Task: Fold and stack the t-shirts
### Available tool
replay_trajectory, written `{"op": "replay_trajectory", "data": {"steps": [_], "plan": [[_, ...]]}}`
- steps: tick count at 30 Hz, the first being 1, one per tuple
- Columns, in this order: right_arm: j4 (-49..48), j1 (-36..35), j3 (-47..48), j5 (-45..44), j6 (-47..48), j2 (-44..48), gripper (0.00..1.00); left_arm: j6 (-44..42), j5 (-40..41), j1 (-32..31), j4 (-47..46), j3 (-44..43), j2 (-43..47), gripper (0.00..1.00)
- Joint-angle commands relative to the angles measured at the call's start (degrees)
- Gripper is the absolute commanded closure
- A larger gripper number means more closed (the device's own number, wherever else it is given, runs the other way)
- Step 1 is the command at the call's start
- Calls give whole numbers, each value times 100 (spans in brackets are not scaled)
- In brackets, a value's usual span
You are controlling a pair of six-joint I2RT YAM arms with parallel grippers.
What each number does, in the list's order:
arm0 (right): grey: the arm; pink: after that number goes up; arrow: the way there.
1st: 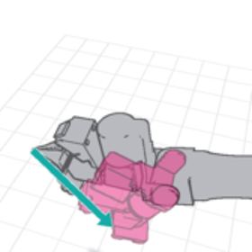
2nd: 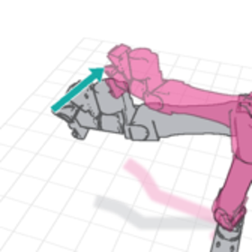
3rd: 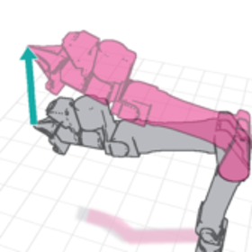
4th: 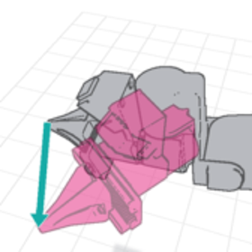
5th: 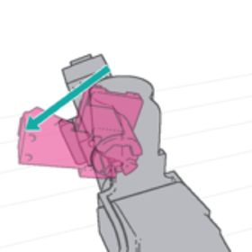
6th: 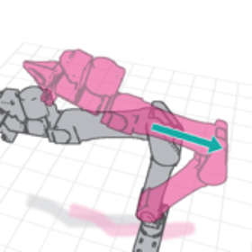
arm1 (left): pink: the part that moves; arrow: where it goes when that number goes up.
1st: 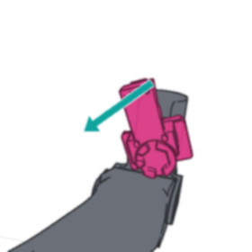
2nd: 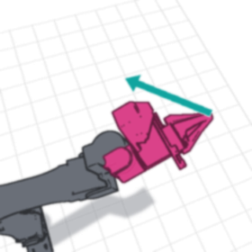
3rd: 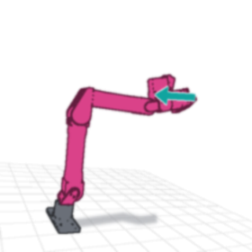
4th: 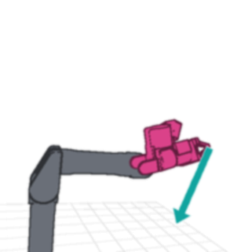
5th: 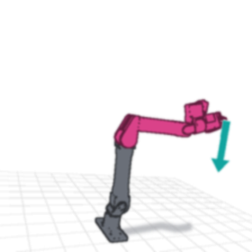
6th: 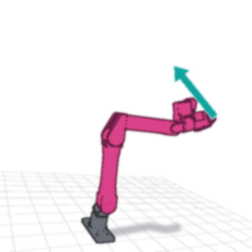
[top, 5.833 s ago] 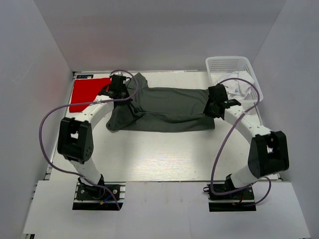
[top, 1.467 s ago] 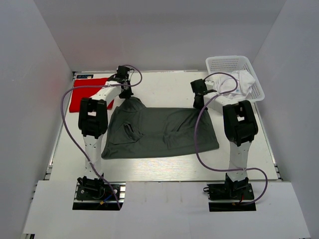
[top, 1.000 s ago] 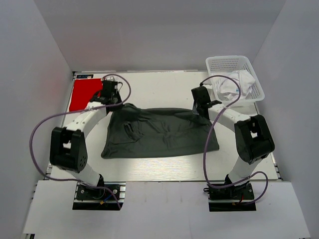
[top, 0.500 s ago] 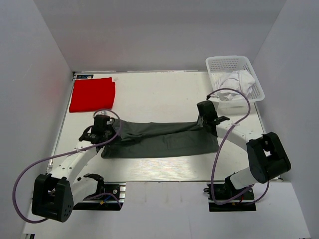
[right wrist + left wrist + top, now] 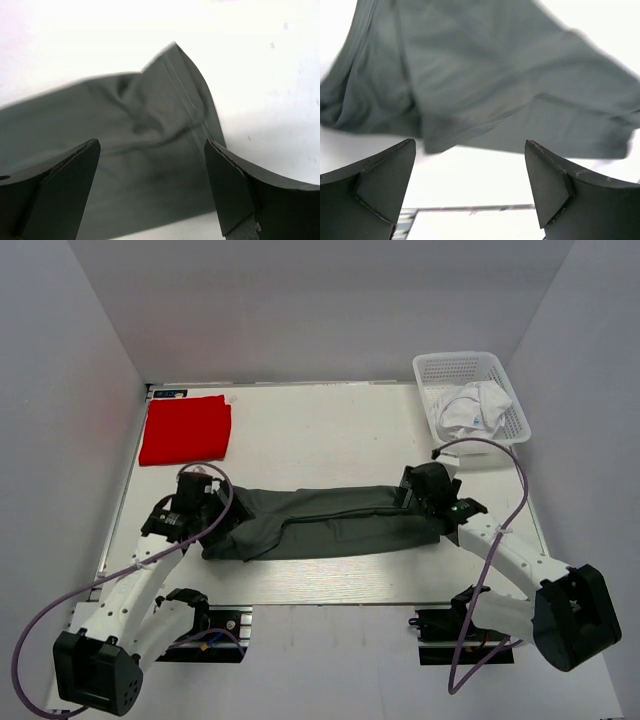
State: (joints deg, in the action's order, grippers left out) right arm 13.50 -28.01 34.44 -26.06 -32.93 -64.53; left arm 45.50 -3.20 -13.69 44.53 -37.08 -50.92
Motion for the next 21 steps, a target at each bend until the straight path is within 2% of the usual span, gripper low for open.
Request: {"op": "replay_trajectory", "data": {"steps": [1, 4, 8, 13, 17, 21], "plan": [[-207, -38, 563, -21, 172, -198, 10, -120, 320, -19, -304, -475, -101, 0], [-286, -47, 889, 84, 243, -777, 10, -313, 94, -19, -1120, -537, -497, 0], [-637, -47, 1117, 409, 349, -1359, 10, -497, -268, -19, -2052, -642, -1794, 0], [-243, -3, 1101, 1129, 156, -1852, 10, -559, -374, -19, -2168, -889, -3037, 0], [116, 137, 635, 963, -11, -1686, 10, -559, -374, 33, -2168, -766, -3591, 0], [250, 419, 485, 410, -144, -1554, 10, -507, -111, 103, -1853, -713, -3917, 0]]}}
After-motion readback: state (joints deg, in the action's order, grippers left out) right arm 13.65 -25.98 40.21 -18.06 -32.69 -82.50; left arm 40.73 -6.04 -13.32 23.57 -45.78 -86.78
